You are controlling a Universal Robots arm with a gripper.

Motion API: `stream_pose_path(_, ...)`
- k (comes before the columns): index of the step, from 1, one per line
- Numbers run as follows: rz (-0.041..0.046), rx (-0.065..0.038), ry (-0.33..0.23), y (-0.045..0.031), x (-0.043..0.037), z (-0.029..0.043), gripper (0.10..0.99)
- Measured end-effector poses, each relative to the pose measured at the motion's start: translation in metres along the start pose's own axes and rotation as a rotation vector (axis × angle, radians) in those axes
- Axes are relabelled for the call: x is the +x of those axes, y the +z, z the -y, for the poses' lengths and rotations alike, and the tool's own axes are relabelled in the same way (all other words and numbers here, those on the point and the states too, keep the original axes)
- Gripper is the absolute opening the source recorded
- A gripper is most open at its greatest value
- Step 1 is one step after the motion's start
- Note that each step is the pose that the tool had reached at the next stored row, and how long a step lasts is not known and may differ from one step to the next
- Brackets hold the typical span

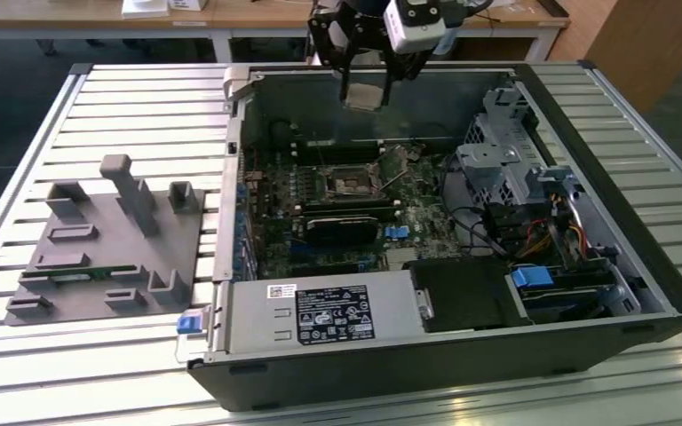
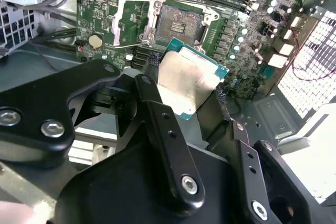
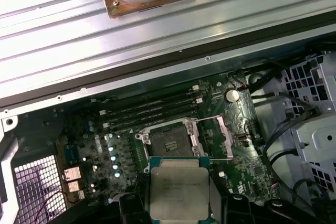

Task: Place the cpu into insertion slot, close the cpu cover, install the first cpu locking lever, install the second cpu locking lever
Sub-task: 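Place the cpu into insertion slot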

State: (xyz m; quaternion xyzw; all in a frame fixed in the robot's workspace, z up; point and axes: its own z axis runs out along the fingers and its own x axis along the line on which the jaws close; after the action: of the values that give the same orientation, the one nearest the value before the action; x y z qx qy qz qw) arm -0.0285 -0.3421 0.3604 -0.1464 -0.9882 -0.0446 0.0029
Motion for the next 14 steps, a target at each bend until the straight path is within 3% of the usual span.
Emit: stream_pose_path(14, 0.0192, -0.001, 0.208, 0.0031, 0.0002, 0.0004, 0.537)
